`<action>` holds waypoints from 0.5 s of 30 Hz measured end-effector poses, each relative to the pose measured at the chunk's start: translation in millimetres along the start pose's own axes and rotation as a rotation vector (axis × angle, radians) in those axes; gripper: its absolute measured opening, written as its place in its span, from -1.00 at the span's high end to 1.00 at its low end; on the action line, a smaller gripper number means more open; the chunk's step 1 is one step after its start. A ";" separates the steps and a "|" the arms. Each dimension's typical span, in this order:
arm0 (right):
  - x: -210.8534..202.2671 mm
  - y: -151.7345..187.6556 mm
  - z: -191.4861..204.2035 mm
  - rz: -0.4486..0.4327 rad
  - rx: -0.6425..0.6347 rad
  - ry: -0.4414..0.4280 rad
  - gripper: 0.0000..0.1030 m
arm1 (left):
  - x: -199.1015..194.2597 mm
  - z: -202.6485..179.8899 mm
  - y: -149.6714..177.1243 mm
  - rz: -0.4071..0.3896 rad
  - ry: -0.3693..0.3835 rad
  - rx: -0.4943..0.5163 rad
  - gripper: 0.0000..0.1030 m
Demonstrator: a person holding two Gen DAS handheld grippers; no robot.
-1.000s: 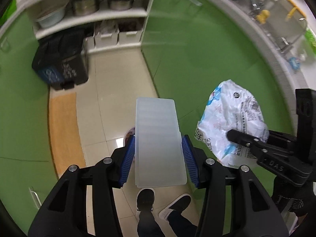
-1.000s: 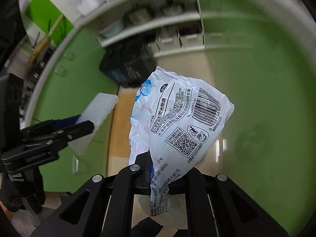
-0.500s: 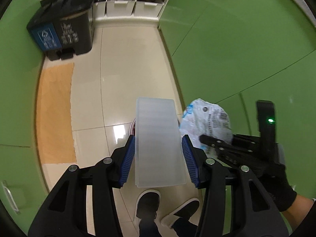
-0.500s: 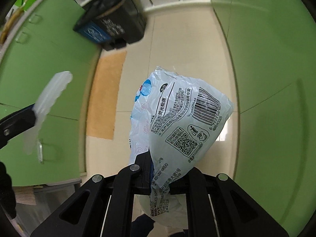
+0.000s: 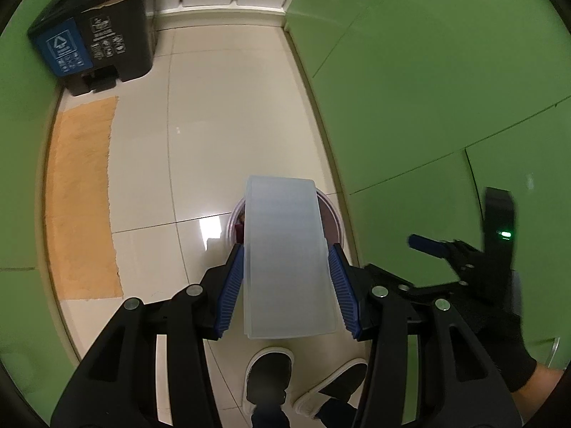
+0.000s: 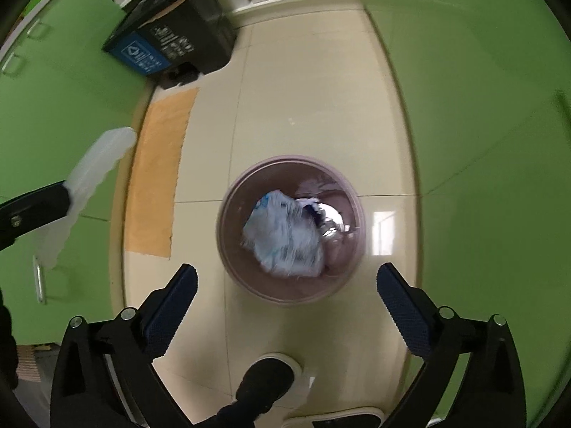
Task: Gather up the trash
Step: 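Open both grippers to drop the bag and lid into the bin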
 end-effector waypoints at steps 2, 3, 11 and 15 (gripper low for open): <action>-15.9 1.5 -5.2 -0.018 0.022 0.010 -0.88 | 10.2 -5.1 -3.7 0.012 0.008 0.014 0.06; -25.9 3.5 -9.0 -0.028 0.038 0.014 -0.88 | 14.9 -7.9 -5.7 0.017 0.011 0.020 0.06; -76.4 20.4 -27.8 -0.077 0.110 0.005 -0.88 | 56.0 -31.3 -19.6 0.076 0.032 0.052 0.06; -87.2 31.5 -33.9 -0.087 0.129 0.000 -0.88 | 76.7 -37.2 -24.0 0.102 0.027 0.068 0.05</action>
Point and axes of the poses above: each gripper's, at about its wrist camera, not at the fingertips, and x roughly the way its jaws point, z to its left, y to its underside, the point moved 2 cm from there along x, roughly the way its jaws point, and after that the axes turned 10 degrees about x, right-handed, at the moved point
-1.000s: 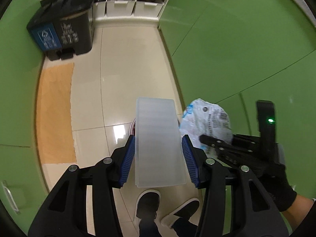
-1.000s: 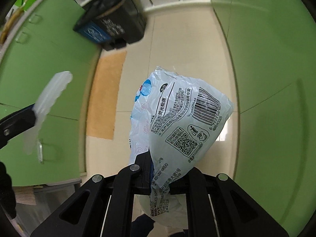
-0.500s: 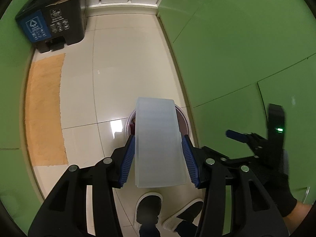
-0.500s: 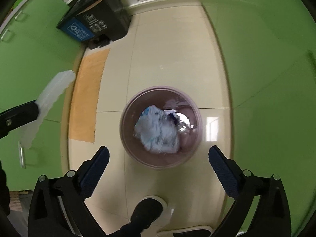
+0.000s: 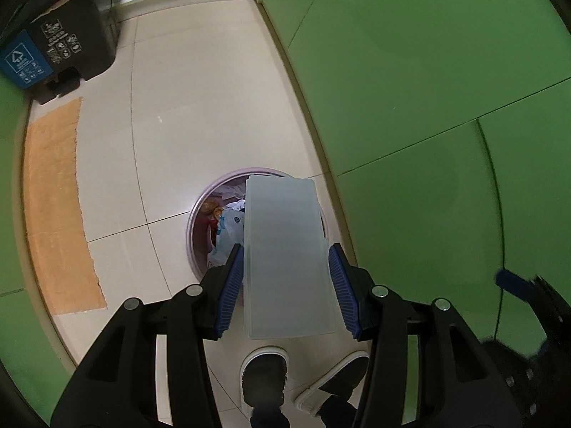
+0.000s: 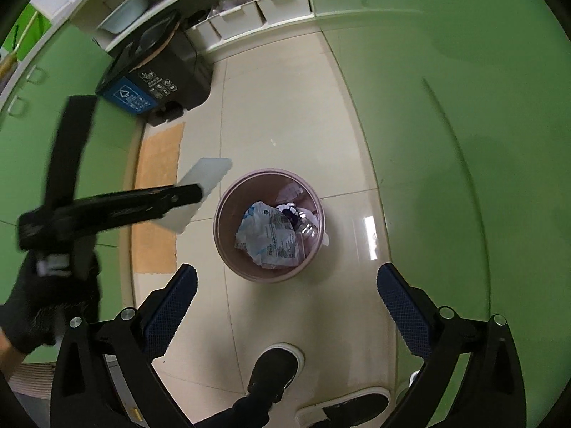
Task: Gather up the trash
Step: 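Open both grippers to drop the bag and lid into the bin, then move both tools back up to the counter toward the spray can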
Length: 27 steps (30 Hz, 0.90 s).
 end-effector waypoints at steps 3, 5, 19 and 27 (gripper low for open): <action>-2.8 6.5 -8.6 0.003 0.024 -0.008 -0.88 | 9.2 -0.4 -2.2 0.014 -0.003 0.011 0.04; -4.5 9.5 -13.2 0.002 0.034 -0.012 -0.88 | 13.5 -1.3 -2.5 0.020 -0.007 0.013 -0.31; -40.3 6.5 1.0 -0.017 0.032 -0.037 -0.88 | -33.8 -3.9 0.3 0.017 -0.036 -0.011 -0.94; -135.8 -3.9 63.1 -0.080 -0.014 -0.088 -0.88 | -163.7 -28.6 -2.3 -0.057 -0.074 0.019 -0.95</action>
Point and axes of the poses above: each gripper's, at about its wrist camera, not at the fingertips, and x roughly the way its jaws point, z to its left, y to its underside, the point moved 2 cm from there along x, roughly the way its jaws point, and after that the axes turned 10 degrees about x, right-handed, at the moved point
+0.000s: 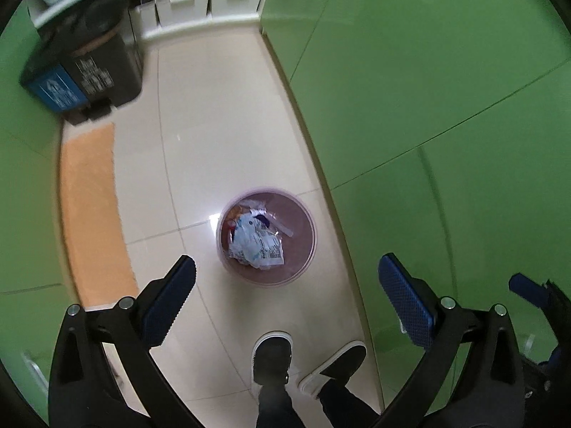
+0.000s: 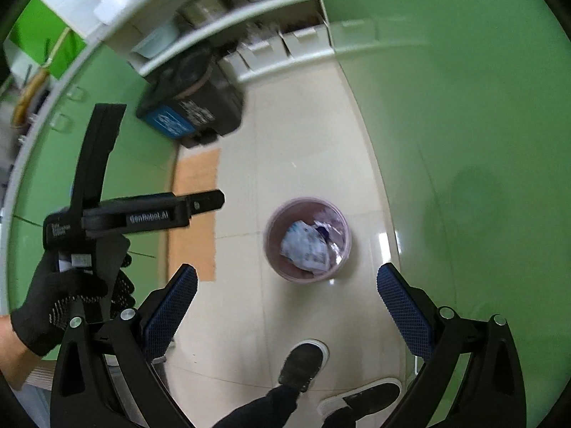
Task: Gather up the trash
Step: 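Move both tools back up to the counter toward the spray can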
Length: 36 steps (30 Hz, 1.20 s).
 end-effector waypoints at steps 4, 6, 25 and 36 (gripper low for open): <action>-56.2 -8.5 32.1 -0.047 -0.019 -0.030 -0.88 | -71.1 -9.3 -4.6 -0.043 -0.011 0.021 -0.94; -85.2 -12.1 45.2 -0.075 -0.028 -0.042 -0.88 | -103.8 -15.1 -7.2 -0.068 -0.017 0.040 -0.94; -359.5 -8.3 -8.0 -0.469 0.137 0.082 -0.88 | -325.1 -191.9 -55.2 -0.295 0.127 0.365 -0.95; -421.8 20.2 -107.8 -0.535 0.275 0.187 -0.88 | -326.1 -325.4 -65.0 -0.273 0.193 0.569 -0.95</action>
Point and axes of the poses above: each gripper's, at about its wrist camera, not at the fingertips, and x roughly the way its jaws point, z to its left, y to its underside, the point moved 2 cm from there along x, roughly the way its jaws point, and after that the axes turned 10 degrees about x, right-handed, at the moved point
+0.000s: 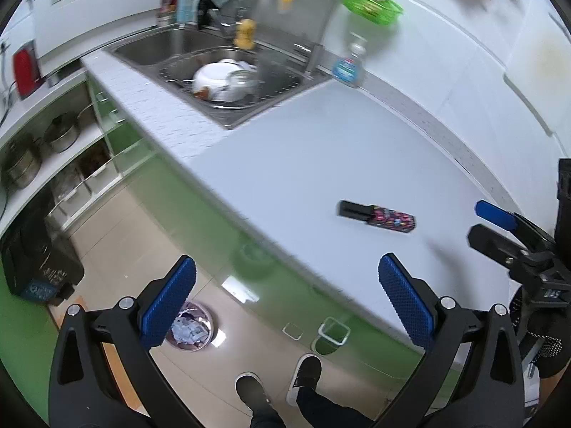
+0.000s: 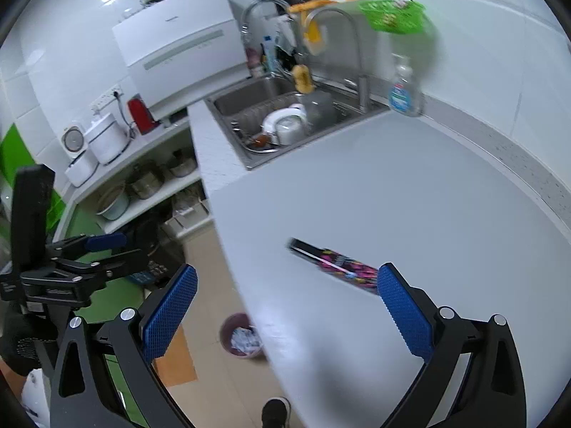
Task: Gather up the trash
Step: 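Move both tools back up to the counter toward the spray can, then grasp the patterned spray can with the right gripper while the left gripper grasps its cap end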
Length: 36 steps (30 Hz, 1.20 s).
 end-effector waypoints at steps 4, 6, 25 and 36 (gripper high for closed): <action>8.6 -4.1 -27.4 0.039 -0.021 0.014 -0.88 | 25.3 -26.8 -15.7 0.035 0.011 0.042 -0.95; 16.5 -2.2 -36.3 0.068 -0.050 0.024 -0.88 | 41.5 -36.1 -22.8 0.061 0.023 0.055 -0.95; 92.7 0.8 -68.0 0.286 -0.407 -0.101 -0.49 | 130.4 -79.0 -48.8 0.132 0.211 0.575 -0.95; 109.6 3.3 -64.9 0.346 -0.508 -0.141 -0.18 | 164.6 -90.0 -46.9 0.182 0.296 0.851 -0.03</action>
Point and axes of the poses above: each gripper's, at about its wrist camera, not at the fingertips, and x roughly the way its jaws point, z to its left, y to its underside, the point moved 2 cm from there along x, roughly the way its jaws point, and after that the axes turned 10 degrees about x, right-handed, at the moved point
